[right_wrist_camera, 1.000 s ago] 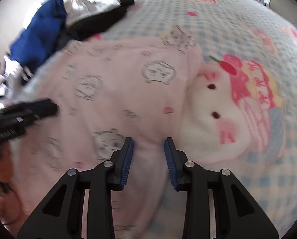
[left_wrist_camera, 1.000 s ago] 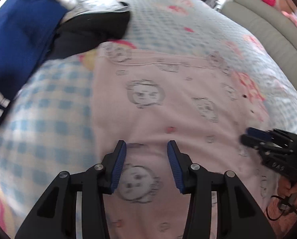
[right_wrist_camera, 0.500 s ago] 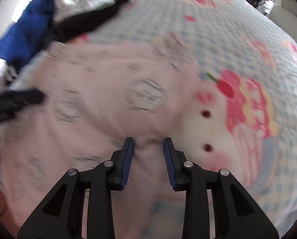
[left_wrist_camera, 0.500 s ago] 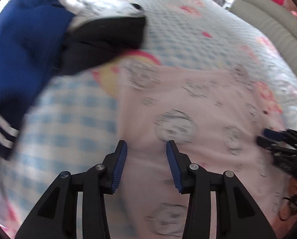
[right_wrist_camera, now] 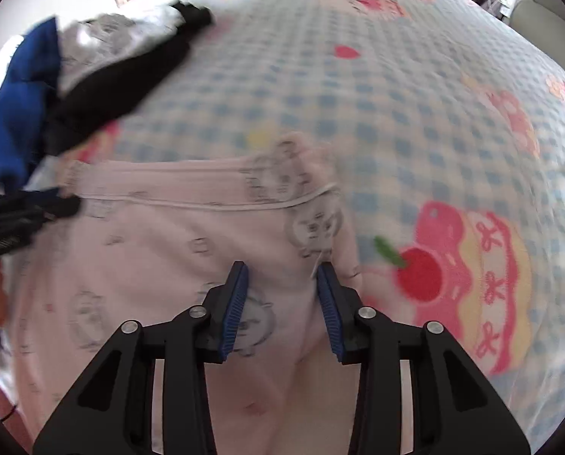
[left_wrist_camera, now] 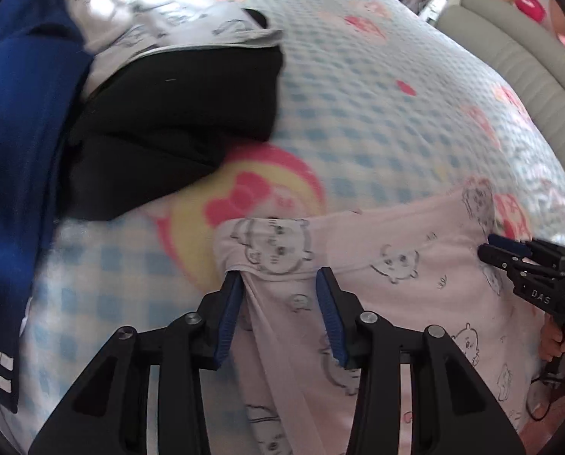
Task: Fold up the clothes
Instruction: 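Move both open grippers to the elastic cuff of the pink pants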
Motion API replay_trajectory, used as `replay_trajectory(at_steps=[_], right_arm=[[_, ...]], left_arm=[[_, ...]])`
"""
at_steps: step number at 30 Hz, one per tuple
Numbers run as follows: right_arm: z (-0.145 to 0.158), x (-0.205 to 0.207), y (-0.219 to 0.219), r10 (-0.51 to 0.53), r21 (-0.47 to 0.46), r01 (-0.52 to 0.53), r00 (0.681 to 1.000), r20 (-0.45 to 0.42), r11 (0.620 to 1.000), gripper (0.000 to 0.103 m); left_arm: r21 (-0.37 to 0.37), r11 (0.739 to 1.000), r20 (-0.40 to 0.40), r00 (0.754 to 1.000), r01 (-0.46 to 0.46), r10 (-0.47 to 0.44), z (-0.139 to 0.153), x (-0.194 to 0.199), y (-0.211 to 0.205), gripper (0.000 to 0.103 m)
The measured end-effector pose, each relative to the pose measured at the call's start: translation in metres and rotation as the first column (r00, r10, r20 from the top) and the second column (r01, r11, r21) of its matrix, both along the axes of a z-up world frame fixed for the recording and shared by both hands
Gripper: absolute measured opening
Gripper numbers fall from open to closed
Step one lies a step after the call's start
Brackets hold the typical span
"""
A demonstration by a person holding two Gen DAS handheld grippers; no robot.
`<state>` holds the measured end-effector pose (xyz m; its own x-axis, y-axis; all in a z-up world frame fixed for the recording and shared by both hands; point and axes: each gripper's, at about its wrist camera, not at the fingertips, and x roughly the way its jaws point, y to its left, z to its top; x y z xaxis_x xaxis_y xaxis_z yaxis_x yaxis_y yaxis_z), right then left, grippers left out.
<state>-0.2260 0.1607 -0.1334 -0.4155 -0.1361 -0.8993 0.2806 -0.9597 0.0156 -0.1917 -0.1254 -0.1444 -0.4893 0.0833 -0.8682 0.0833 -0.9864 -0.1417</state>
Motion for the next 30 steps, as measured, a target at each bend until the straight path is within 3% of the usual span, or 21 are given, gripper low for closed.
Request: replay_trajectory(at_steps=[2,5,8,13,15,17,20,23,25,28,30], right_arm=[[0.006,0.003,0.008,-0.05,0.051,0.052,0.998,-0.036,0.997,0.019],[0.017,0.01,0.019,-0.098,0.084,0.104,0.992,-0.079,0.991,0.031],[0.038,0.038,0.022,-0.061,-0.084,0.056,0.997,-0.05,0.995,0.032],[0.044,0.111,-0.01,0.08,-0.179,-0.085,0.996,-0.033,0.98,0.035],[0.032,0.131,-0.019,0.115,-0.187,-0.113,0.993,0.0,0.976,0.035],[0.016,0.143,-0.02,0.112,-0.128,-0.108,0.993,0.028,0.986,0.035],[0.007,0.163,-0.008,0.052,-0.081,-0.049,0.998,0.028,0.996,0.035],[0.02,0.182,0.005,-0.023,-0.097,0.025,1.0,0.013,0.995,0.035],[0.028,0.197,0.005,-0.019,-0.13,0.019,1.0,-0.003,0.991,0.037],[0.029,0.213,0.0,0.022,-0.203,-0.02,1.0,0.007,0.979,0.041],[0.018,0.219,-0.003,0.031,-0.188,-0.025,0.999,0.027,0.982,0.041]], left_arm=[[-0.057,0.996,-0.012,0.998,-0.067,0.067,0.006,0.009,-0.012,0.043],[0.061,0.997,-0.058,0.997,-0.053,0.057,0.024,0.034,-0.02,0.044],[0.109,0.994,-0.098,0.995,0.017,-0.006,0.035,0.064,0.001,0.046],[0.185,0.977,-0.091,0.992,0.104,-0.088,0.02,0.109,0.04,0.046],[0.161,0.984,-0.029,0.997,0.076,-0.072,0.004,0.118,0.044,0.046],[0.107,0.994,0.032,0.999,0.026,-0.03,-0.007,0.127,0.039,0.045],[0.085,0.993,0.044,0.996,-0.085,0.081,0.006,0.148,0.022,0.045],[0.221,0.972,-0.01,0.996,-0.083,0.088,0.021,0.177,0.021,0.046],[0.277,0.961,-0.037,0.999,-0.008,0.019,0.023,0.19,0.039,0.046],[0.228,0.972,-0.028,0.998,0.058,-0.053,0.016,0.202,0.065,0.047],[0.163,0.986,0.042,0.998,0.03,-0.037,0.004,0.204,0.069,0.047]])
